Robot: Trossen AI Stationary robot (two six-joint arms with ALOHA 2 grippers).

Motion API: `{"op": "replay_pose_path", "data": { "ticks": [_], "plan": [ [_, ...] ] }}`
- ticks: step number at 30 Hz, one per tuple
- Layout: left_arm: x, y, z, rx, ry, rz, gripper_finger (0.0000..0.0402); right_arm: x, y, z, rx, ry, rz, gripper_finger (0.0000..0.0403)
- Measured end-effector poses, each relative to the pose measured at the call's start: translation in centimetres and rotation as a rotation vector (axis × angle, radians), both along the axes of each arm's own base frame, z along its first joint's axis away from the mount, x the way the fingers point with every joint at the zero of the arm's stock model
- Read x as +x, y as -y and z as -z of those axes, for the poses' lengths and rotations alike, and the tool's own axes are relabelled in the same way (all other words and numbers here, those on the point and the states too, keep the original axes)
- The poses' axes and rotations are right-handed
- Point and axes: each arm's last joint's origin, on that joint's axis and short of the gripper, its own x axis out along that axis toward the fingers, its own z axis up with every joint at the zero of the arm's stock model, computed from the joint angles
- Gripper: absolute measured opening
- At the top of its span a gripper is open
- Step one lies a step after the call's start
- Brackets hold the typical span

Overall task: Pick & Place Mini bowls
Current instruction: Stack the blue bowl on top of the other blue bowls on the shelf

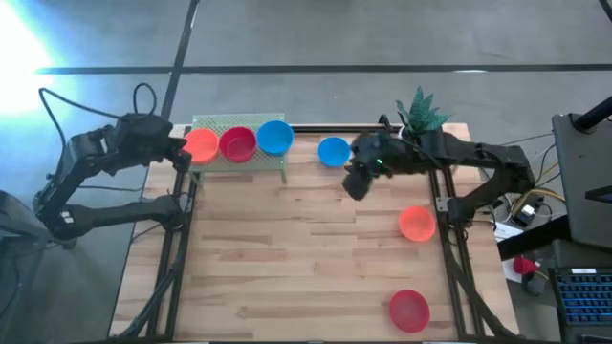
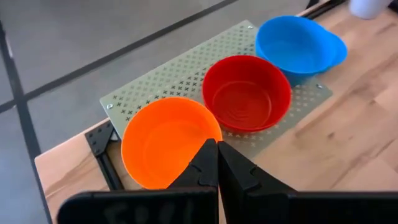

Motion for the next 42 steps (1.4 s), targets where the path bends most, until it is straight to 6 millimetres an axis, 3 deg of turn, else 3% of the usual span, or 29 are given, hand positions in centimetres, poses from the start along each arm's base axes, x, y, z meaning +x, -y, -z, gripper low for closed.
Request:
{"op": "replay_pose_path", "data": {
  "ticks": [8, 18, 25, 34, 42],
  "plan": [
    [0.0, 0.1, 0.0, 0.015, -0.023, 0.045, 0.0000, 2.8, 5.2, 4.5, 0.113, -0.113, 0.096, 0.0111],
    [0.0, 0.1, 0.0, 0.019, -0.044, 0.098, 0.0000, 4.7, 11.6, 10.6, 0.220, -0.276, 0.242, 0.0111],
    [0.0, 0.1, 0.0, 0.027, -0.055, 0.111, 0.0000, 5.8, 14.9, 14.3, 0.281, -0.324, 0.258, 0.0111],
    [0.0, 0.1, 0.0, 0.029, -0.058, 0.115, 0.0000, 6.4, 17.5, 18.2, 0.325, -0.380, 0.299, 0.0111],
    [0.0, 0.1, 0.0, 0.028, -0.058, 0.117, 0.0000, 7.2, 17.7, 21.1, 0.398, -0.420, 0.279, 0.0111]
  ]
}}
